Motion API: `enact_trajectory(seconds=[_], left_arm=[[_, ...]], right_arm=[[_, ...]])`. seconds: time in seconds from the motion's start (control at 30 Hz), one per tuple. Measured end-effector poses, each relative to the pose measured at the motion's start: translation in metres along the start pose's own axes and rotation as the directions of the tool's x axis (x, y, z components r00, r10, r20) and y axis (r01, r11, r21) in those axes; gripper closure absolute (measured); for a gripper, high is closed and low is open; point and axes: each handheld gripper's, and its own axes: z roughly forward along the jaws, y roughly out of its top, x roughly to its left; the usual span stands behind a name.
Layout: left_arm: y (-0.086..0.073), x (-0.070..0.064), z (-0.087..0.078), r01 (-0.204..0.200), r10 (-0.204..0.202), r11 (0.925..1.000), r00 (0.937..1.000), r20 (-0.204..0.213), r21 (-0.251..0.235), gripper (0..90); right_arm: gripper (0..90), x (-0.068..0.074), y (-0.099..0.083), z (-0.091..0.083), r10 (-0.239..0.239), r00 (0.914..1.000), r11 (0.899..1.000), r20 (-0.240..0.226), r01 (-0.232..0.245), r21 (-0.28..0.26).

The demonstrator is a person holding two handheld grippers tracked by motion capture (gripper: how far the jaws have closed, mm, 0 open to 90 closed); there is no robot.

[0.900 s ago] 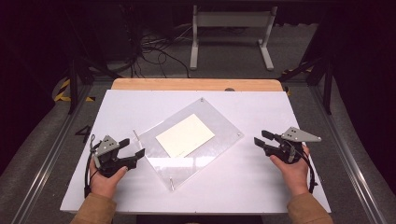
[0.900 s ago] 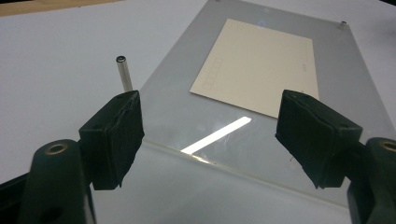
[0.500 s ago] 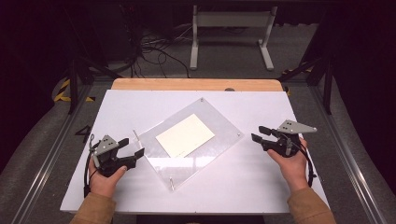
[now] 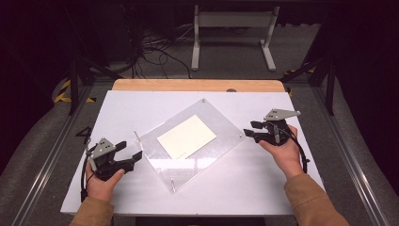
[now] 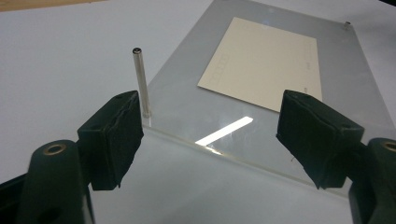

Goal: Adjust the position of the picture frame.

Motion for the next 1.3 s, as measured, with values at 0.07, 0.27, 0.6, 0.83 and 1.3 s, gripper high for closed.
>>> enact_trajectory(seconds=[0.07, 0.27, 0.6, 0.83, 1.3], left_arm=[[-0.002, 0.001, -0.002, 0.0, 0.0, 1.0, 1.0, -0.003, 0.005, 22.5], [-0.007, 0.002, -0.011, 0.014, -0.013, 0.9999, 0.9998, -0.016, 0.007, 22.5], [-0.011, 0.002, -0.014, 0.019, -0.019, 0.9996, 0.9995, -0.024, 0.019, 22.5], [-0.011, 0.001, -0.01, 0.016, -0.016, 0.9996, 0.9997, -0.018, 0.023, 22.5], [-0.01, 0.0, -0.007, 0.008, -0.007, 0.9993, 0.9999, -0.013, 0.036, 22.6]], right_arm=[[53.7, -0.001, 0.005, 0.007, -0.011, 0.9999, 0.999, -0.011, 0.012, 0.031], [58.2, -0.001, 0.014, 0.029, -0.031, 0.9989, 0.993, -0.036, 0.035, 0.111], [69.7, -0.009, 0.011, 0.056, -0.023, 0.9993, 0.97, -0.03, 0.029, 0.239], [74.3, -0.016, 0.009, 0.068, -0.007, 0.9999, 0.956, -0.008, 0.01, 0.294], [89.8, -0.014, 0.011, 0.082, -0.018, 0.9998, 0.929, -0.008, 0.019, 0.37]])
